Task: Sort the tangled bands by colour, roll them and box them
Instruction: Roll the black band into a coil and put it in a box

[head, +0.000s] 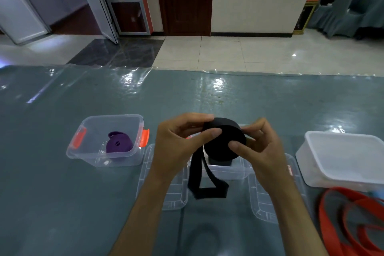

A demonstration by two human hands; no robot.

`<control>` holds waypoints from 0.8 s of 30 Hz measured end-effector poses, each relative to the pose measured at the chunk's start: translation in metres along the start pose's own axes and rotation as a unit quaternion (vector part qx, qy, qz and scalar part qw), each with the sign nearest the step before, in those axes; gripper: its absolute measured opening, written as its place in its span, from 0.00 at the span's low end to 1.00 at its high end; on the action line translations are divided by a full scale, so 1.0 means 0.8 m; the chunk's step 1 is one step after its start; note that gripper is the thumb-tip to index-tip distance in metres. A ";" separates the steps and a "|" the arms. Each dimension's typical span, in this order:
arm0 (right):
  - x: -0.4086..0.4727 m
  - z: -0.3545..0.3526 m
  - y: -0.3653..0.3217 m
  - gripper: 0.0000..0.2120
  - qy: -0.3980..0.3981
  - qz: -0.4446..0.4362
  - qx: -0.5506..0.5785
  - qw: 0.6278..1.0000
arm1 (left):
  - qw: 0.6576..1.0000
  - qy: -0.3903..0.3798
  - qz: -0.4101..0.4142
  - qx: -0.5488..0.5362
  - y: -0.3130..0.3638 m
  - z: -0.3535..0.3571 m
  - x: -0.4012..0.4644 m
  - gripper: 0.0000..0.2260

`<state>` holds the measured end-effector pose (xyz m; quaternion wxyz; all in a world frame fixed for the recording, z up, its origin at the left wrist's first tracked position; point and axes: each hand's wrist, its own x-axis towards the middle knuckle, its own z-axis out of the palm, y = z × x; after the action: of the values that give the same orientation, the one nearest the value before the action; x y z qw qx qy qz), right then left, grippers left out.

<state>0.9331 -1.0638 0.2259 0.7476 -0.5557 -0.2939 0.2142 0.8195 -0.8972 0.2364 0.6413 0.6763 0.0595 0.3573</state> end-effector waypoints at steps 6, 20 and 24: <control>0.006 0.001 0.006 0.18 0.053 -0.063 0.033 0.996 | 0.998 -0.054 -0.027 -0.006 -0.007 -0.005 0.002 0.15; 0.009 -0.008 0.005 0.17 0.015 -0.041 0.017 0.999 | 0.997 -0.072 0.017 0.027 -0.018 -0.011 0.002 0.16; 0.009 -0.016 0.003 0.24 -0.010 -0.006 -0.036 0.999 | 0.999 -0.022 0.038 0.018 -0.020 -0.002 0.001 0.11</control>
<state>0.9470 -1.0675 0.2226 0.7255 -0.5784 -0.3123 0.2040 0.8252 -0.8932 0.2217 0.6165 0.6972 0.0260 0.3648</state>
